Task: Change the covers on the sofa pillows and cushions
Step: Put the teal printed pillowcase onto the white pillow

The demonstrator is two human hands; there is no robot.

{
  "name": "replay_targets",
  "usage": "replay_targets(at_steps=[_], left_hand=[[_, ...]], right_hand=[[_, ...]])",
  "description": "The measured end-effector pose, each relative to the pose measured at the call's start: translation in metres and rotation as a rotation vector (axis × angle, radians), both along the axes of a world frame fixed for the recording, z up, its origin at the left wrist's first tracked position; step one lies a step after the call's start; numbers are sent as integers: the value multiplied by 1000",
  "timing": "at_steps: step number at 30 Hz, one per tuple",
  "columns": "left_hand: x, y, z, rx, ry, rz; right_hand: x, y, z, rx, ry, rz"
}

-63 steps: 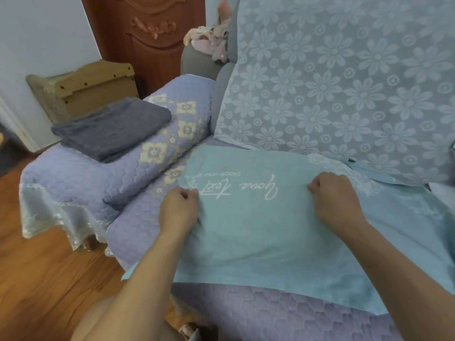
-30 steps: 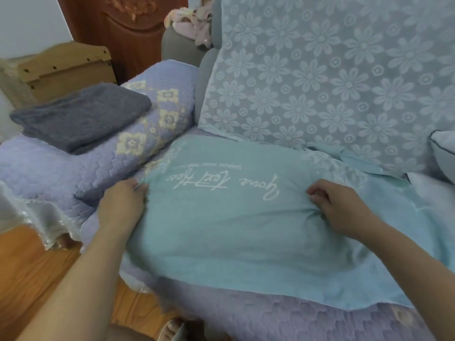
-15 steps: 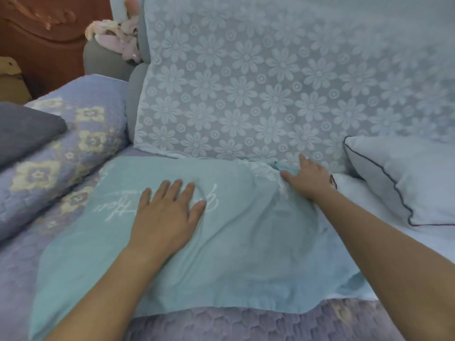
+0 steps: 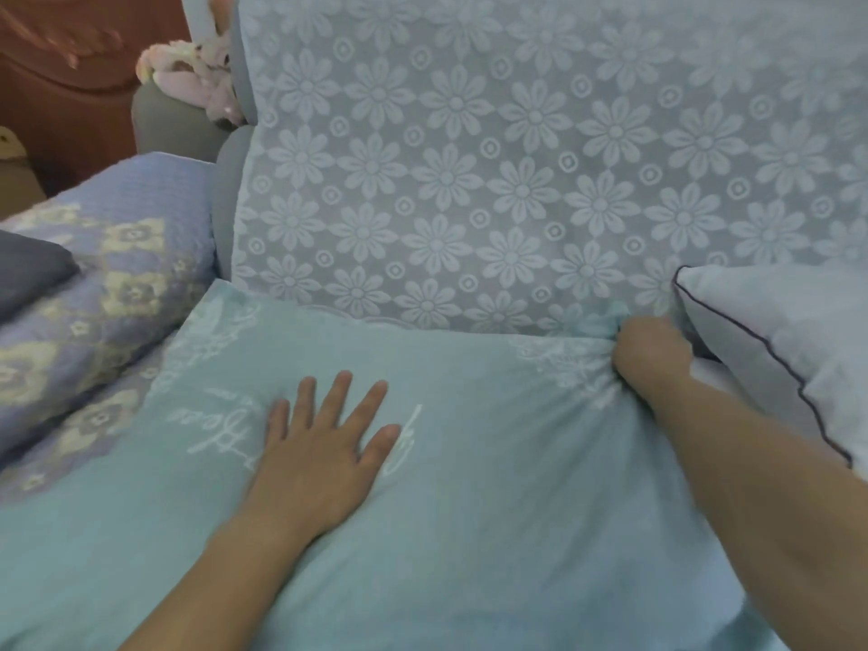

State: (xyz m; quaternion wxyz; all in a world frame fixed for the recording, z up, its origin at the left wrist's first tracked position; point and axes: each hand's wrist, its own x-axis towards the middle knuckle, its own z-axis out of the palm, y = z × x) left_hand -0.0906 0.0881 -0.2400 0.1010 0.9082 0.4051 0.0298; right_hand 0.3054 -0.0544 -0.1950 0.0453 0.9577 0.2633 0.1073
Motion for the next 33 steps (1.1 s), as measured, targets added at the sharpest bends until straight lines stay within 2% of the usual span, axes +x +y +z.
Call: replay_targets(at_steps=[2, 5, 9, 10, 12, 14, 15, 17, 19, 21, 23, 25, 28, 30, 31, 33], left_hand=[[1, 7, -4, -2, 35, 36], [-3, 18, 5, 21, 80, 40], [-4, 9, 20, 184, 67, 16], [-4, 0, 23, 231, -2, -3], [-1, -22, 27, 257, -189, -99], [4, -50, 32, 199, -274, -168], [6, -63, 33, 189, -250, -182], [7, -79, 28, 186, -156, -189], [4, -77, 25, 127, -123, -149], [3, -67, 23, 57, -114, -83], [0, -66, 17, 52, -36, -58], [-4, -74, 11, 62, 28, -40], [-17, -77, 6, 117, 18, -19], [-23, -78, 6, 160, 15, -29], [-25, -80, 6, 183, 19, -36], [-26, -83, 4, 217, 22, -41]], right_hand=[[-2, 3, -3, 32, 113, 43], [-21, -8, 17, 182, 458, -16], [-70, -91, 47, 136, 717, -163], [-87, -116, 51, 242, 864, -181], [-126, -161, 50, 622, 1202, -199], [-164, -179, 39, 816, 1388, -161], [-179, -179, 28, 867, 1347, -160], [-204, -177, 9, 901, 1050, -178], [-212, -196, -2, 836, 752, -168], [-198, -242, -19, 677, 497, -276], [-188, -279, -39, 484, 439, -403], [-191, -279, -46, 431, 391, -406], [-197, -247, -28, 530, 74, -224], [-208, -216, -9, 613, -165, -1], [-221, -195, -3, 630, -184, 140], [-255, -147, 5, 584, -74, 441]])
